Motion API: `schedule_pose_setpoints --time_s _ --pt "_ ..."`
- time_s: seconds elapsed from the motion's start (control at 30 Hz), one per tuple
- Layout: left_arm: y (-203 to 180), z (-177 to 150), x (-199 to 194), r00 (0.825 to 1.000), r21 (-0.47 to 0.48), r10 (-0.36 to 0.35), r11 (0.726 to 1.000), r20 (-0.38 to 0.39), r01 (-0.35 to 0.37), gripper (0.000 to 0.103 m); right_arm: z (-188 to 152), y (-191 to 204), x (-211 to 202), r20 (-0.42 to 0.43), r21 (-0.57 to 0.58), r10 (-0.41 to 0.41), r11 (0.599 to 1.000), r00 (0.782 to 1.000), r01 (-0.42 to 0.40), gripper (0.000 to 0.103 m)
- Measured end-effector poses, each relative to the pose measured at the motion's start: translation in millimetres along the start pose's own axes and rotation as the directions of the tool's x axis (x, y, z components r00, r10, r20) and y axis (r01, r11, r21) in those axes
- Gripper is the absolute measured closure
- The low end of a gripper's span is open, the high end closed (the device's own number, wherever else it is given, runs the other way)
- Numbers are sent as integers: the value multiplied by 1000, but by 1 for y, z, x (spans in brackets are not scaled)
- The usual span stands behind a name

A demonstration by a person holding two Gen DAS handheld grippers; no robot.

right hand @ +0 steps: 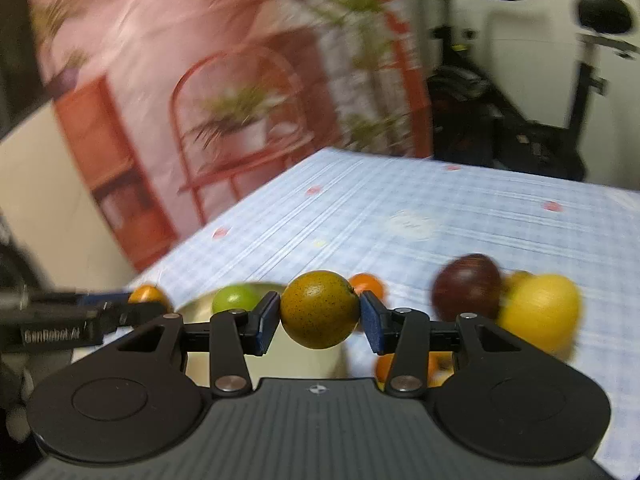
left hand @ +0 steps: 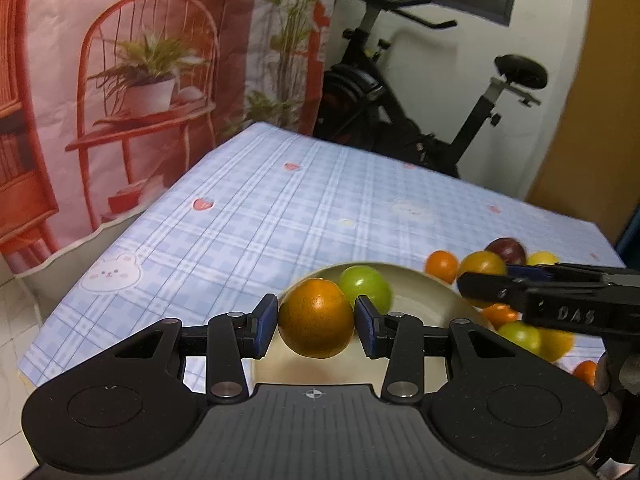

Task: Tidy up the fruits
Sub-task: 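Carry both fruits over the cream plate and open both grippers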

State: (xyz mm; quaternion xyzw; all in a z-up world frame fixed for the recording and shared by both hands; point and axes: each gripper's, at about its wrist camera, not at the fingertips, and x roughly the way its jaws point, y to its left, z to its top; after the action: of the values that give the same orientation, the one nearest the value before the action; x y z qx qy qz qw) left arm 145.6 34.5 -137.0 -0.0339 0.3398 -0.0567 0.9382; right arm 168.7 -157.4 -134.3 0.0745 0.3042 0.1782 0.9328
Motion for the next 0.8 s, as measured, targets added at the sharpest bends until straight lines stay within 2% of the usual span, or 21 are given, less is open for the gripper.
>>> schedule_pose_setpoints --time_s 0.17,0.27,0.43,0.8 --pt "4 -1 17 999 14 10 1000 -43 -9 58 3 14 43 -109 -110 8 994 994 -20 57" --pt "5 -2 21 999 15 13 1000 -42 -12 58 1 18 55 -139 -167 4 986 990 -27 57" --pt "5 -1 22 1000 21 -5 1000 -14 5 58 1 22 64 -144 -216 -8 976 989 -24 57" --pt "8 1 23 1000 0 -16 1000 20 16 57 1 27 68 -144 -246 -24 969 989 -13 56"
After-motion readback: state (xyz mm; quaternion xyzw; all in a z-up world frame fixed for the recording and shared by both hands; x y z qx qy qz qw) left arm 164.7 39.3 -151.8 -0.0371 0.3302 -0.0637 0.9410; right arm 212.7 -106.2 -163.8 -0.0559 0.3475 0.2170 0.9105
